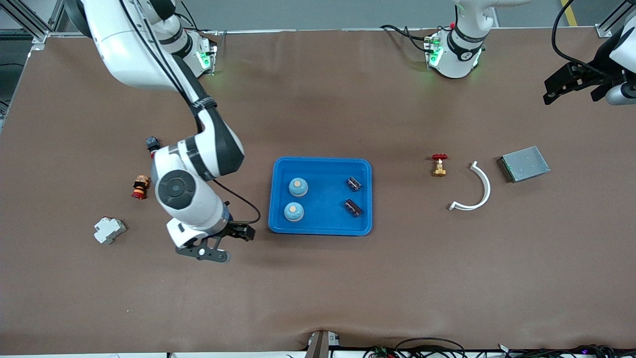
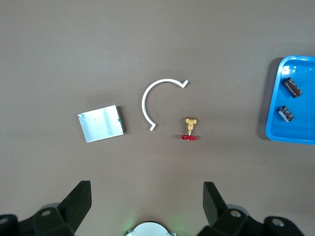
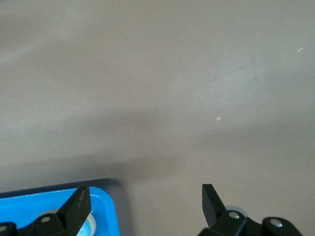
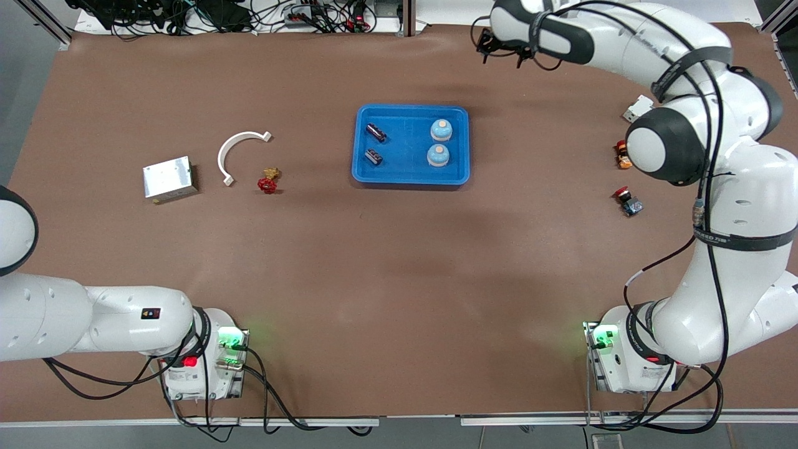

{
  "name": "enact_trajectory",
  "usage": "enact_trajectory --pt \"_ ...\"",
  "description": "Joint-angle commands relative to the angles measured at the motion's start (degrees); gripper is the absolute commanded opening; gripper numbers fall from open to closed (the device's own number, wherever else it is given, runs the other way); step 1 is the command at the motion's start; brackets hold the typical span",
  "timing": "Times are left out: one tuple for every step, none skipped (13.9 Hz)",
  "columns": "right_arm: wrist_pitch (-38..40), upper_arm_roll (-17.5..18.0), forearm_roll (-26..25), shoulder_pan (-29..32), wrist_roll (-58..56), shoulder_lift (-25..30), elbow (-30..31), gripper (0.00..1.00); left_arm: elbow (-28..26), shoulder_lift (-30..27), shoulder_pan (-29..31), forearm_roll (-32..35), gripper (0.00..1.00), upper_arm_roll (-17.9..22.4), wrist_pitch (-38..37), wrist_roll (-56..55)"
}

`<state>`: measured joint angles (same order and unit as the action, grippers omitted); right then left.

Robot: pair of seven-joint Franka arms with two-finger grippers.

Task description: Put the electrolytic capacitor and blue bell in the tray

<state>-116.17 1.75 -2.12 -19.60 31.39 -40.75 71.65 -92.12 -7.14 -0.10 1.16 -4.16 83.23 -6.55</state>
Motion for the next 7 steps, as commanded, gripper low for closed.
enact_trajectory --pt "3.1 1.2 1.2 3.4 -5.5 3.4 1.0 1.00 -0.2 -0.8 0.1 -0.3 1.00 0.2 0.0 0.8" --pt "4.2 1.2 1.3 4.4 -7.0 4.1 1.0 1.00 -0.2 -0.7 0.1 -0.3 1.00 0.2 0.0 0.7" --pt "5.2 1.2 1.3 5.3 -9.1 4.9 1.0 1.00 -0.2 -0.7 0.1 -0.3 1.00 0.2 0.0 0.8" --pt "6.1 1.2 1.4 6.4 -10.9 5.7 1.0 1.00 -0.2 -0.7 0.1 -0.2 1.00 0.2 0.0 0.8" --pt "7.2 1.2 2.5 7.4 -12.6 6.5 1.0 1.00 -0.2 -0.7 0.2 -0.2 1.00 0.3 0.0 0.8" --pt "8.1 1.2 3.9 8.5 -14.6 7.3 1.0 1.00 -0.2 -0.7 0.2 -0.2 1.00 0.2 0.0 0.8" --pt "8.8 1.1 4.6 9.6 -16.3 8.3 1.1 1.00 -0.2 -0.7 0.2 -0.1 1.00 0.3 0.0 0.8"
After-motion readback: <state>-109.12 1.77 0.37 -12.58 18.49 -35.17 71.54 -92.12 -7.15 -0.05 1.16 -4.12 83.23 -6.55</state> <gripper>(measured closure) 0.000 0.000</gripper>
